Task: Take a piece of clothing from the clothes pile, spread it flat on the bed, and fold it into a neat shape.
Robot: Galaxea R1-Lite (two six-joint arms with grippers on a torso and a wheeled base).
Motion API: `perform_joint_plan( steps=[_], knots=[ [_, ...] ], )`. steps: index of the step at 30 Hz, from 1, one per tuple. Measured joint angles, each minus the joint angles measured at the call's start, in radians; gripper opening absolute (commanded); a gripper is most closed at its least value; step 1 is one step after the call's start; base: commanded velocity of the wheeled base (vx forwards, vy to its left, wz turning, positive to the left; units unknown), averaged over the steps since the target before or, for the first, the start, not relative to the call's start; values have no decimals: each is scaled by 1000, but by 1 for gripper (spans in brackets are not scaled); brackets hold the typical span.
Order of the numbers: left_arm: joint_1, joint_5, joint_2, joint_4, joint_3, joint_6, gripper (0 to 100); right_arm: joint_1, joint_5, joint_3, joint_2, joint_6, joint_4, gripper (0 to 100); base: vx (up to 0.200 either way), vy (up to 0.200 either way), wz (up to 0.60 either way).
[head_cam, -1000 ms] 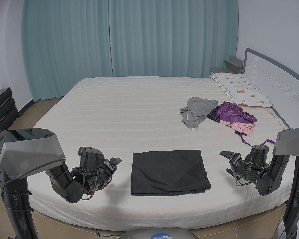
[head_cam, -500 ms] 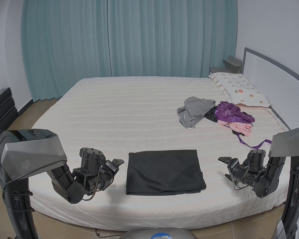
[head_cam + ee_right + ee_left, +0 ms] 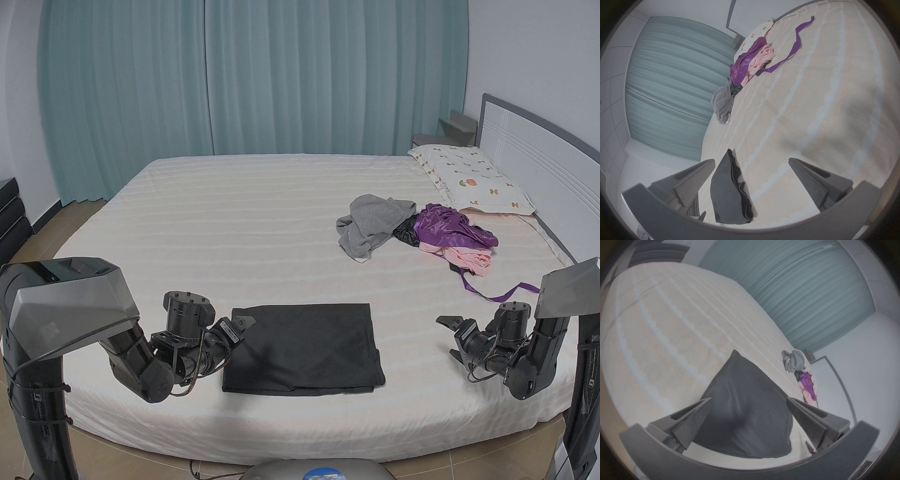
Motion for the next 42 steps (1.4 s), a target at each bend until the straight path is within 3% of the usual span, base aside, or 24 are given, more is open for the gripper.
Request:
perform_joint_plan(
  steps=[5,9,17,35,36,42],
  knots=[
    [6,0,66,-2,-45,144,100,2,0,1,10,-1,-12,100,0,0,0],
    [8,5,123,-4,-93,209,100,2,-1,0,16,-3,-15,100,0,0,0],
    [20,22,209,2,-190,218,100,5,-2,-1,23,-6,-16,100,0,0,0],
    [50,15,255,-1,-229,219,100,10,-3,-1,28,-7,-22,100,0,0,0],
    [49,15,256,0,-231,219,0,10,-3,-1,28,-7,-22,100,0,0,0],
    [42,15,260,3,-235,214,0,13,-5,0,28,-8,-22,100,0,0,0]
  ],
)
